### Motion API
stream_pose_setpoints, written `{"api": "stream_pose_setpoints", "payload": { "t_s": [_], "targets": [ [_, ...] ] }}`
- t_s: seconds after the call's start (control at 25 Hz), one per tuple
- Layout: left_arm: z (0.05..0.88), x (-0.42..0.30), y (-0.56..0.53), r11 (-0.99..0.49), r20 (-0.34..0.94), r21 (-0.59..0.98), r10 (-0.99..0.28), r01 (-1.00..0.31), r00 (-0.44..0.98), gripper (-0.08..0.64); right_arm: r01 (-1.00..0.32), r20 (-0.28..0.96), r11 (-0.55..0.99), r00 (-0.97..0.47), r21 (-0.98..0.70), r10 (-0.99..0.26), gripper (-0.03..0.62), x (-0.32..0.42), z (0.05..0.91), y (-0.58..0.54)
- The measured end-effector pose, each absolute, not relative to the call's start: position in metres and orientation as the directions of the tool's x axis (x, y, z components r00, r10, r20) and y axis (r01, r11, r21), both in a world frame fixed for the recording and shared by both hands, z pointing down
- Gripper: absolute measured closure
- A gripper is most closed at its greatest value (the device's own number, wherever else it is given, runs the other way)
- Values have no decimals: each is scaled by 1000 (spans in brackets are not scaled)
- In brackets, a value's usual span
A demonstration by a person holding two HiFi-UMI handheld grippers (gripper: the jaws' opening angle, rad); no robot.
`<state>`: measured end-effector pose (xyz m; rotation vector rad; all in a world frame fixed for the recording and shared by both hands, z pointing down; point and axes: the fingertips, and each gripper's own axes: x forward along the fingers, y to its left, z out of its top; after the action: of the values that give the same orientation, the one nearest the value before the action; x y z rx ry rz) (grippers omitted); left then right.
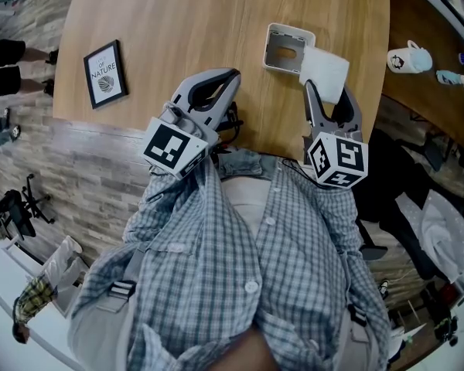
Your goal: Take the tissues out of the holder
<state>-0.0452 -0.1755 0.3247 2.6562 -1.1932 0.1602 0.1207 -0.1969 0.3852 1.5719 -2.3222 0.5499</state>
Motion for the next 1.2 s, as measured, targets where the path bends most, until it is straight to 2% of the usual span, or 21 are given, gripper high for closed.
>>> {"api": "stream_pose_setpoints", "payload": {
  "t_s": [0.92, 1.2],
  "targets": [
    [328, -47, -173, -651, 192, 159, -717, -743, 670, 552, -898, 383, 372, -438, -237, -814, 314, 115, 373, -176],
    [329, -51, -173, -643, 197, 159, -723, -749, 662, 552, -889, 379, 403, -458, -217, -804, 314, 109, 370, -174]
  ]
}}
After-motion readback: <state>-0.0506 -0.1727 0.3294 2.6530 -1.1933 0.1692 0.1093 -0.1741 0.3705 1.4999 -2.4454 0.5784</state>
